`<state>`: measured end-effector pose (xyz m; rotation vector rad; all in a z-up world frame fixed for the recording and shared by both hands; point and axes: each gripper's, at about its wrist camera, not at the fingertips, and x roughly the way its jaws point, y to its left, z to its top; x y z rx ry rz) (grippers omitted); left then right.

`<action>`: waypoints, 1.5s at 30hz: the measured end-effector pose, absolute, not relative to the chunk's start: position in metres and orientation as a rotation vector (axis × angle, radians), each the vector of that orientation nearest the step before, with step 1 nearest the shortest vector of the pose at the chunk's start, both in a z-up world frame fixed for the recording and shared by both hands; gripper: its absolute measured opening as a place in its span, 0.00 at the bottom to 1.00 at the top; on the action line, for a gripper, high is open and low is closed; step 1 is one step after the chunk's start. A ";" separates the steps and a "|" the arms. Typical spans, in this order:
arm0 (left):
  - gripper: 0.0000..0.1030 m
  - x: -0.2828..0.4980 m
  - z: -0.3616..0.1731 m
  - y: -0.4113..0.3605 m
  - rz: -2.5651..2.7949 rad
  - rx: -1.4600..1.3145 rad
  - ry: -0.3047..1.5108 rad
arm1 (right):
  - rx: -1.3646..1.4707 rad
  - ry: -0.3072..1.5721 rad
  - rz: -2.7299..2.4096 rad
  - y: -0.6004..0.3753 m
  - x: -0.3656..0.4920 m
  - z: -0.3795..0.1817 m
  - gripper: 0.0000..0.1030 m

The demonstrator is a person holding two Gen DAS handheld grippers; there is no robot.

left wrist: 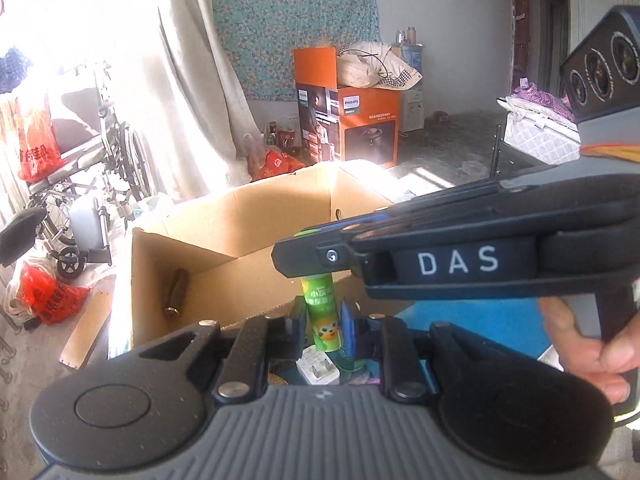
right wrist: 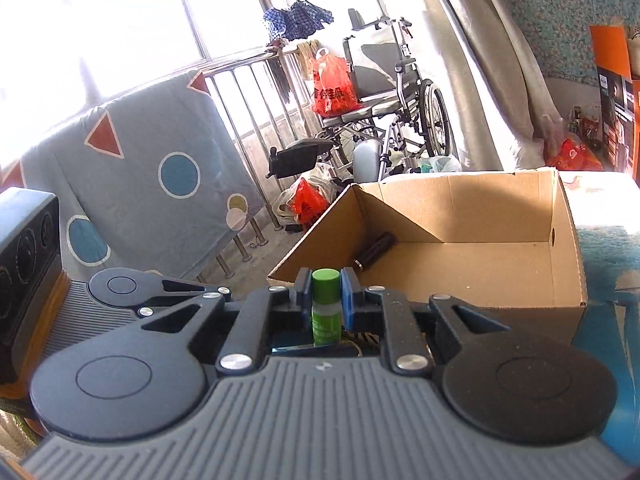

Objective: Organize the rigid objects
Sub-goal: 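Carry the green lip balm into the cardboard box and release it, then move the right tool down to the black oval object on the table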

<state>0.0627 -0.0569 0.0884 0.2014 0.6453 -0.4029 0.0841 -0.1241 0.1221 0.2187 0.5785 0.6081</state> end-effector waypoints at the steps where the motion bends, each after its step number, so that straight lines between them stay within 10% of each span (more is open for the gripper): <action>1: 0.19 0.073 0.093 -0.051 -0.399 0.180 0.657 | 0.220 0.590 0.621 -0.122 0.096 0.127 0.13; 23: 0.36 0.217 0.038 0.019 -0.297 0.135 0.949 | 0.315 1.426 0.644 -0.018 0.350 -0.013 0.14; 33: 0.48 0.214 0.043 0.032 -0.331 0.043 0.914 | 0.336 1.353 0.674 0.001 0.359 -0.004 0.43; 45: 0.78 0.144 0.084 0.037 -0.374 -0.036 0.703 | 0.442 1.004 0.688 -0.109 0.254 0.107 0.44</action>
